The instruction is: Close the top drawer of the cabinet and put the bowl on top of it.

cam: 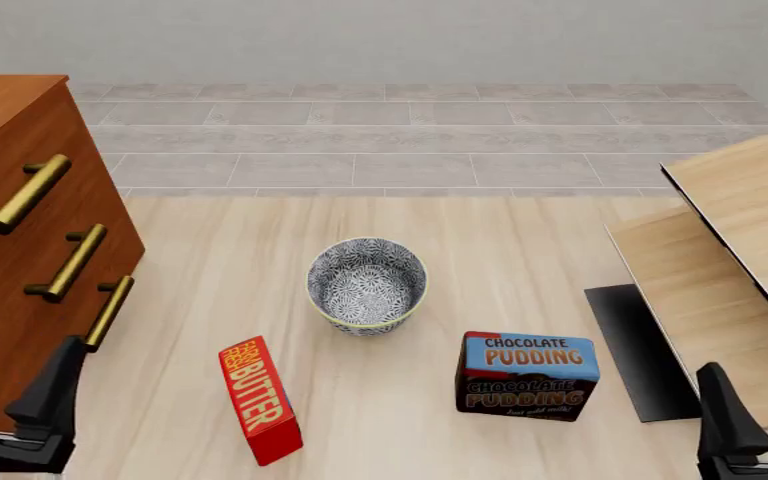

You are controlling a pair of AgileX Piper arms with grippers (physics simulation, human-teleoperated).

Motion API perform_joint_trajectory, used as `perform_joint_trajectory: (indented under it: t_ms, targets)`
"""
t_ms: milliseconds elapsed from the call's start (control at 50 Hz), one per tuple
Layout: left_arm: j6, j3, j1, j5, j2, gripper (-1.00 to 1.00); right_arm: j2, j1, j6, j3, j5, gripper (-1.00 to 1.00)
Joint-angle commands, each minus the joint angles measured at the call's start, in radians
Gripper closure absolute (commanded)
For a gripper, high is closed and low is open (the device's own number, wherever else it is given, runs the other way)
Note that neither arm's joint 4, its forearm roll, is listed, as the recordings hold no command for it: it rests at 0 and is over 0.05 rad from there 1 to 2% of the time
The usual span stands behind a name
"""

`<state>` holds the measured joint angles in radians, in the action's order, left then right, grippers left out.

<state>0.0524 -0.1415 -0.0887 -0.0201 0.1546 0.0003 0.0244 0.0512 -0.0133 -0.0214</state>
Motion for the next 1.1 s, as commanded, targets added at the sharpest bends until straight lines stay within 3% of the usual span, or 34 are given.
perform_joint_trajectory:
  t_ms: [20, 260, 420, 500, 640, 720, 1000, 1100]
  targets:
    - [0.023, -0.060, -0.041, 0.007, 0.088, -1.00, 0.000, -0.003, 0.004, 0.000, -0.006, -1.00]
    - [0.034, -0.188, -0.109, 0.028, 0.239, -1.00, 0.000, -0.007, -0.012, -0.008, 0.000, -1.00]
    - [0.016, -0.344, -0.154, 0.097, 0.379, -1.00, 0.000, -0.005, -0.011, -0.001, -0.005, -1.00]
    - [-0.041, -0.420, -0.168, 0.137, 0.438, -1.00, 0.000, -0.003, -0.008, -0.003, -0.002, -1.00]
    - [0.007, -0.524, -0.162, 0.181, 0.564, -1.00, 0.000, -0.005, -0.010, 0.000, -0.003, -1.00]
    - [-0.024, -0.603, -0.199, 0.218, 0.626, -1.00, 0.000, -0.005, -0.011, -0.008, 0.008, -1.00]
    - [-0.057, -0.833, -0.161, 0.285, 0.899, -1.00, 0.000, -0.010, -0.016, -0.005, 0.009, -1.00]
    - [-0.012, -0.915, -0.150, 0.300, 1.031, -1.00, 0.000, -0.009, -0.013, 0.000, 0.006, -1.00]
